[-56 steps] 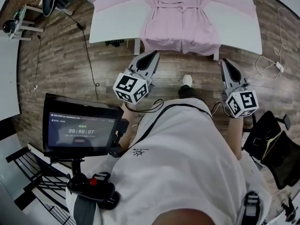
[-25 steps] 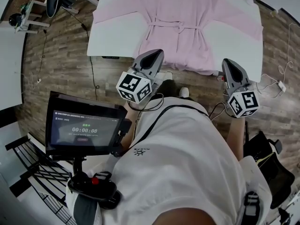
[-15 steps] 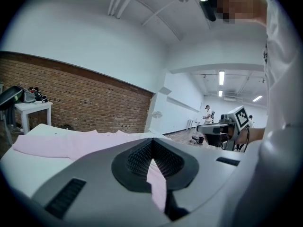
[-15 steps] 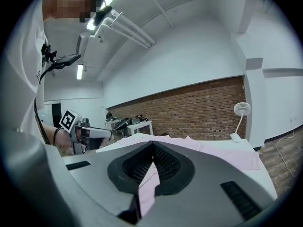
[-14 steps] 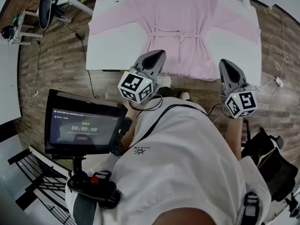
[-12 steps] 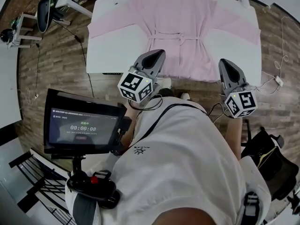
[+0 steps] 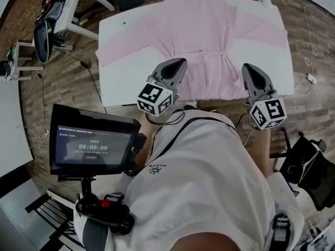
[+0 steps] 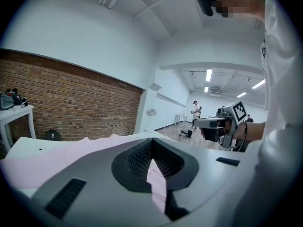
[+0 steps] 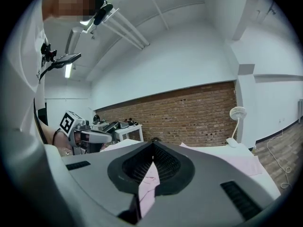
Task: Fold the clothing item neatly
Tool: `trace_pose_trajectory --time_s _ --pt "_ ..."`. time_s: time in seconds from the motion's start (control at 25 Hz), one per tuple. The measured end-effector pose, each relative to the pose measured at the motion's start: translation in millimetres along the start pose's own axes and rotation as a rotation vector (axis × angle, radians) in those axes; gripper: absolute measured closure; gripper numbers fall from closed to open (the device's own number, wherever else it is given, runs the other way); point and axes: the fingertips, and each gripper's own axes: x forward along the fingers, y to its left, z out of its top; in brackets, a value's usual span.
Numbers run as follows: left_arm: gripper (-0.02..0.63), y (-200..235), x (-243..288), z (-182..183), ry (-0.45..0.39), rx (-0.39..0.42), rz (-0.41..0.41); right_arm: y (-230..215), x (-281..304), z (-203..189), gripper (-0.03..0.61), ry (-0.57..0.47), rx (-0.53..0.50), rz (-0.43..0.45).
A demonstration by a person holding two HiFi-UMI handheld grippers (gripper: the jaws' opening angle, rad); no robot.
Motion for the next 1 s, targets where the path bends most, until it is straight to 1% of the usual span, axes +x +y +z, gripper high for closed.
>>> trace_pose_trajectory --time_s 0.08,0.2,0.32,0.48,0.6,0.76,1.0 --pt "0.611 2 12 0 0.015 0.009 -0.039 -4 5 0 0.577 -0.004 0.007 -0.026" --pt "0.611 0 28 1 0.037 0.027 -0.119 -7 5 1 0.577 -0.01 0.021 -0.091" --pt "0.611 -8 43 4 0.041 0.04 -0.183 -12 -1 1 0.577 -0.024 0.032 -0.149" --pt "0.611 -28 80 -3 0.058 0.024 -0.268 -41 -4 -14 0.577 -0.021 0.064 -0.2" --pt "0.611 -48 105 -6 0.08 0.038 -0.338 -64 -6 -19 0.577 -0.015 0.075 -0.228" --pt "0.611 -71 118 -4 0.09 0.047 -0.386 -74 -12 -11 0.577 -0.02 0.075 -0.249" --pt "0.611 -94 136 2 0.079 0.07 -0.438 -88 -15 -8 0.577 -0.018 0.062 -0.274"
